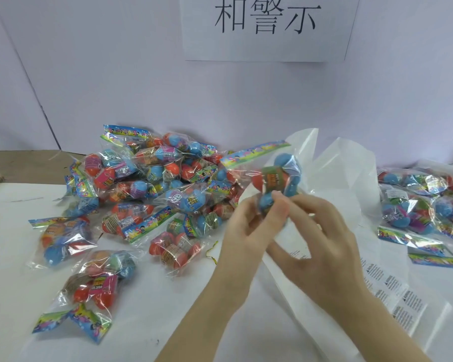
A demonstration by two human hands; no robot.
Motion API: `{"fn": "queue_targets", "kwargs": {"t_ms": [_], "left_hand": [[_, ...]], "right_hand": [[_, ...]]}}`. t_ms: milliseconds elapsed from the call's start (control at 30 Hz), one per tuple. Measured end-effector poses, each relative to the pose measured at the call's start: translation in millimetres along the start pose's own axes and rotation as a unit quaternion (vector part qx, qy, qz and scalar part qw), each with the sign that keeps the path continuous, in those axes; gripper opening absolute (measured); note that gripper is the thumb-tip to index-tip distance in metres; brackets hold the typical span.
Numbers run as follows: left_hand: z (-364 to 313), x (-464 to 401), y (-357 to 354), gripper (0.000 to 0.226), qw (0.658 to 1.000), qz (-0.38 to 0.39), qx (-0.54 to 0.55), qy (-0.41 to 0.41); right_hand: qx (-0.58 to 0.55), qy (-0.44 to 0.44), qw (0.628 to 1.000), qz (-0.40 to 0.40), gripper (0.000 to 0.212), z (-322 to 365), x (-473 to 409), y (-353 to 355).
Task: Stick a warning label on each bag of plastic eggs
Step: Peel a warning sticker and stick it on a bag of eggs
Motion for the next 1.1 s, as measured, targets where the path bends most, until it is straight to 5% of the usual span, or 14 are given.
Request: {"fn": "queue_targets", "kwargs": {"t_ms": [133, 267, 367, 467, 633, 767, 900, 1100], "left_hand": [[-4, -4, 11, 0.032, 0.995, -0.027, 0.092, 0.018], [-6, -7, 16, 0.039, 0.99, -0.049, 0.133, 0.002], [-9, -7, 20, 0.046, 0.992, -0.056, 0.117, -0.008], [-9, -8, 22, 0.043, 0.995, -0.057, 0.079, -0.019], [-8, -7, 19, 0.024, 1.0, -0.02, -0.001, 0.002], [-6, -6, 14, 0.018, 0.996, 0.017, -0.086, 0.03], [-1, -5, 9, 0.036, 0.991, 0.038, -0.118, 0.052], [-1, -7, 12, 0.053, 0.983, -0.067, -0.168, -0.01]], "right_hand": [[-0.07, 0.046, 0.996, 0.027, 0.035, 9, -2, -1], [-0.115, -0.086, 0.988, -0.062, 0.035, 0, -5, 9], [-0.164, -0.209, 0.962, -0.055, 0.048, -12, -4, 9], [-0.34, -0.349, 0.873, 0.002, 0.059, -18, 3, -4], [-0.532, -0.403, 0.745, 0.008, 0.019, -17, 3, -10], [-0.54, -0.388, 0.747, 0.016, 0.026, -19, 2, -7], [-0.519, -0.409, 0.75, 0.031, 0.028, -21, 4, -6], [-0.486, -0.409, 0.77, 0.062, 0.033, -22, 1, -3]]}}
Point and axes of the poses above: each hand's wrist, its own x-axis away from the middle knuckle, its own y-axis out of the back of the hand, z = x × y, the point moved 4 cm from there along -x, towards the middle knuckle, and after that the axes turned 15 degrees about y, right-handed, at the moved point
